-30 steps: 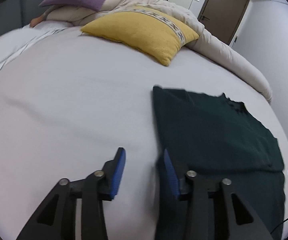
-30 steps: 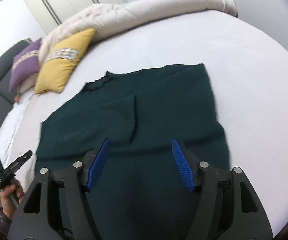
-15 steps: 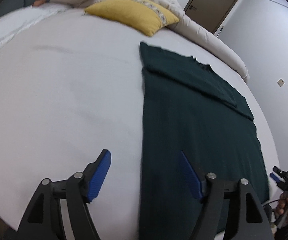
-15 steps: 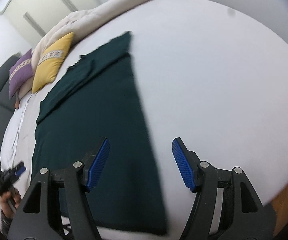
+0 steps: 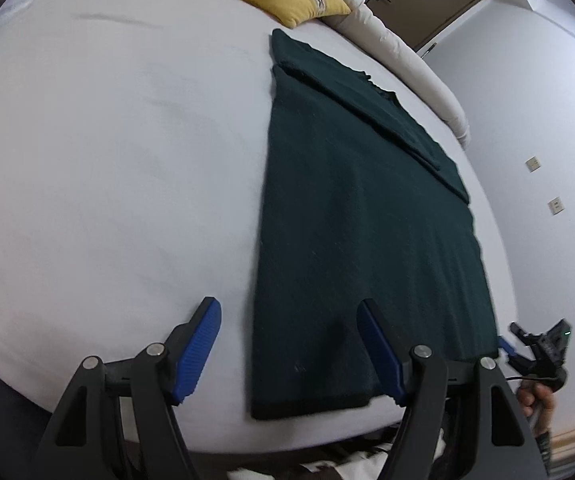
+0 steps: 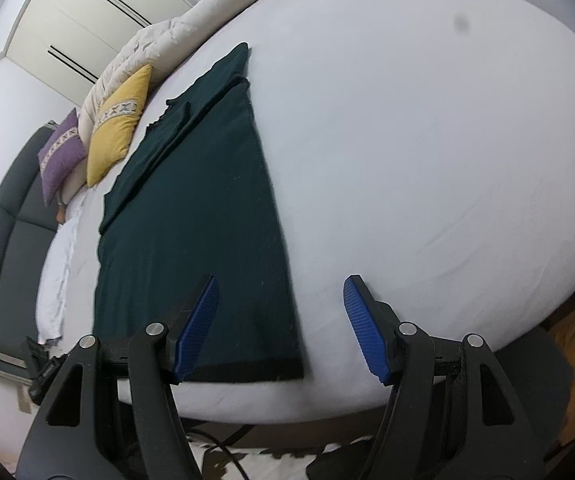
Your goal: Fold small clothes
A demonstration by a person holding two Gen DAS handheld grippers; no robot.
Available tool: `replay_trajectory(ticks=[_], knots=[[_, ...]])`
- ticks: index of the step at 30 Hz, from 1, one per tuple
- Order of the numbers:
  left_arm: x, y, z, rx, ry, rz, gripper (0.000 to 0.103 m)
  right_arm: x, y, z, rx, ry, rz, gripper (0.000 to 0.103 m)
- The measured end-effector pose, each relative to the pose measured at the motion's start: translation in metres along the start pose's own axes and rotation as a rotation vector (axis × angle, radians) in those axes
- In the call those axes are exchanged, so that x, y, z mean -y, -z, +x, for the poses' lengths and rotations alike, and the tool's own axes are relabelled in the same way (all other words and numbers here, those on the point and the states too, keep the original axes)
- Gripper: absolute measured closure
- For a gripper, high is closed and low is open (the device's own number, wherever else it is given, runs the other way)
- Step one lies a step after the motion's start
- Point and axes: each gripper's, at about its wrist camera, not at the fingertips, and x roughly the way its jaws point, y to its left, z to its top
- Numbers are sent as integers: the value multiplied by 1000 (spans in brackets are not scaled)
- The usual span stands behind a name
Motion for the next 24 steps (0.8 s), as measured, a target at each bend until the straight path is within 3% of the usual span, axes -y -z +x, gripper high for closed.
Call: replay_trajectory(ticks=[8,14,16,19,21,24], knots=[[-17,12,-2,-55,127,-92,29,10,8,2,-46,-72,72,45],[-16,15,-3,-71,150,-104,32,20,14,2,-72,-115,119,46],[-15,16,-4,-75,141,-93,37,22,15,3,-76,-120,128,47],[-14,16,-1,-89,127,-93,55,23,15,5,-79,-124,131,48],[-16,18,0,-96,123,-99,73,24,16,6,-83,-133,134,48],[-21,21,1,-100,116,-117,89,25,19,8,-85,-139,138,49]])
